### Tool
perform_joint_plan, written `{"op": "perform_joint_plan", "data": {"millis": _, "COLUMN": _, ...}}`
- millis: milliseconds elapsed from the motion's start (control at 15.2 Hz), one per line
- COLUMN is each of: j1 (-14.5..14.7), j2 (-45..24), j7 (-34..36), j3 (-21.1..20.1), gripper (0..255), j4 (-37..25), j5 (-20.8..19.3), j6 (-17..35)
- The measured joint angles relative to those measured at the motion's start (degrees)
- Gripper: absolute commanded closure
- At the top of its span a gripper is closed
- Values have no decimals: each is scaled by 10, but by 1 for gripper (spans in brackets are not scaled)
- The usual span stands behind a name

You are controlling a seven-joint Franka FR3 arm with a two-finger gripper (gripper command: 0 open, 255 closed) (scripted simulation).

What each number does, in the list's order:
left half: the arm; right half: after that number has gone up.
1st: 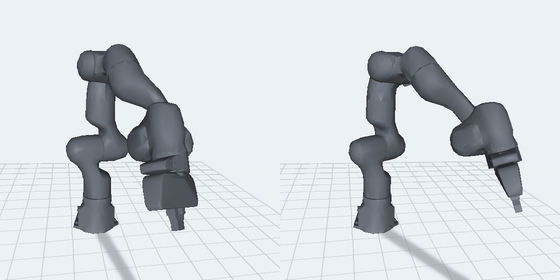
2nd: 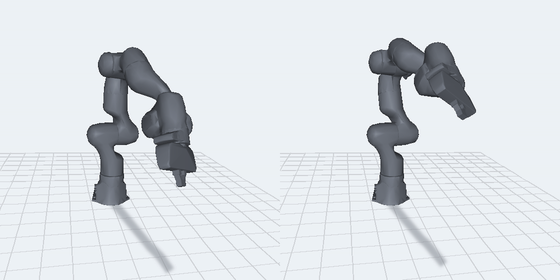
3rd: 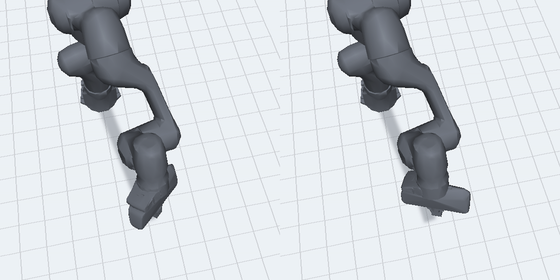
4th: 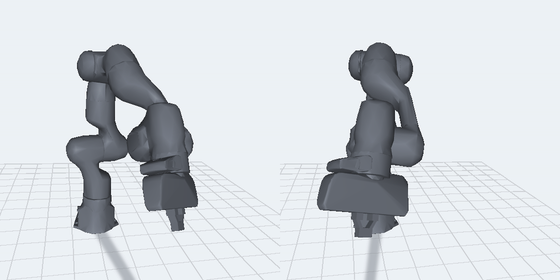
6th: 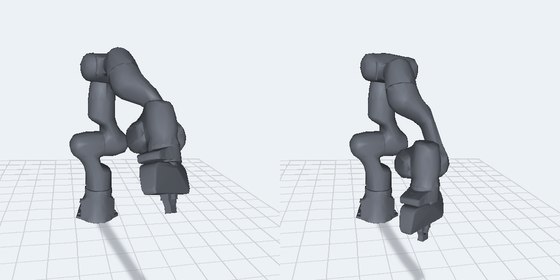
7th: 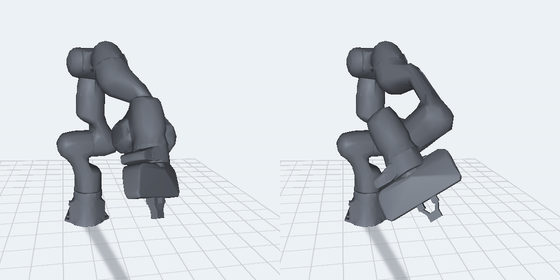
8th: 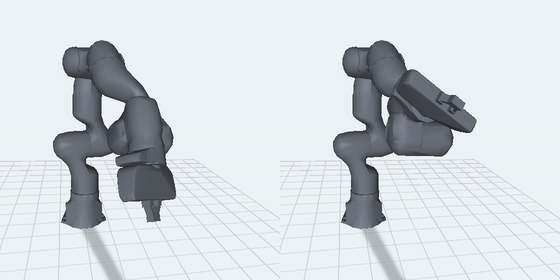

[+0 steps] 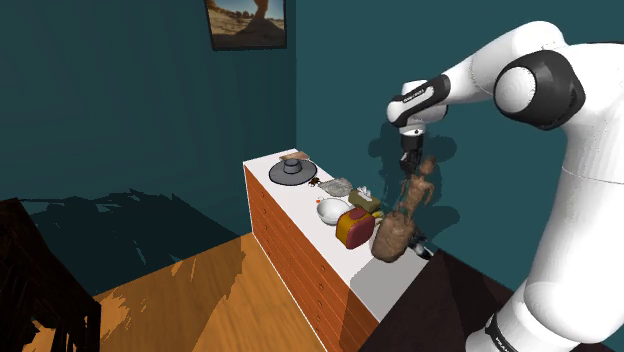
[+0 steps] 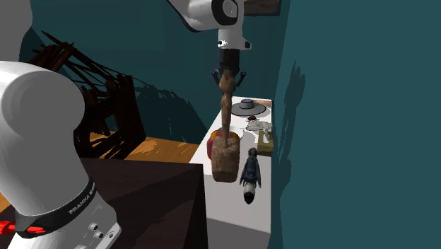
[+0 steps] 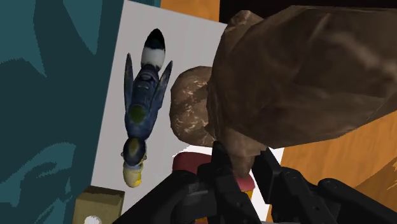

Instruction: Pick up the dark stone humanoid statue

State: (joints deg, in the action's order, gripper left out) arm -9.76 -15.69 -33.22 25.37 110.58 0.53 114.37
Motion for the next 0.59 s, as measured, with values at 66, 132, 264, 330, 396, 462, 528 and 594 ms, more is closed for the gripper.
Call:
{"op": "perform_joint_plan", "data": {"millis": 66, "j1": 0, "j2": 3, "j7": 0, "j3": 1, "gripper": 255, "j4": -6, "j5": -1, "j6": -9}}
{"op": "perform_joint_plan", "data": {"millis": 132, "j1": 2, "j2": 9, "j7": 2, "j3": 1, "gripper": 255, "j4": -6, "j5": -4, "j6": -14}}
{"op": "perform_joint_plan", "data": {"millis": 264, "j1": 2, "j2": 15, "j7": 2, "j3": 2, "gripper": 255, "j4": -14, "j5": -6, "j6": -27}}
{"op": "perform_joint_plan", "data": {"millis": 330, "j1": 3, "j2": 18, "j7": 3, "j3": 2, "gripper": 255, "j4": -18, "j5": -8, "j6": -34}}
{"op": "perform_joint_plan", "data": {"millis": 396, "j1": 3, "j2": 20, "j7": 3, "j3": 3, "gripper": 255, "j4": -24, "j5": -9, "j6": -43}}
{"op": "perform_joint_plan", "data": {"millis": 462, "j1": 3, "j2": 24, "j7": 3, "j3": 3, "gripper": 255, "j4": -26, "j5": -11, "j6": -48}}
{"op": "perform_joint_plan", "data": {"millis": 528, "j1": 3, "j2": 27, "j7": 3, "j3": 4, "gripper": 255, "j4": -30, "j5": -12, "j6": -54}}
{"op": "perform_joint_plan", "data": {"millis": 594, "j1": 3, "j2": 29, "j7": 3, "j3": 4, "gripper": 255, "j4": -32, "j5": -13, "j6": -59}}
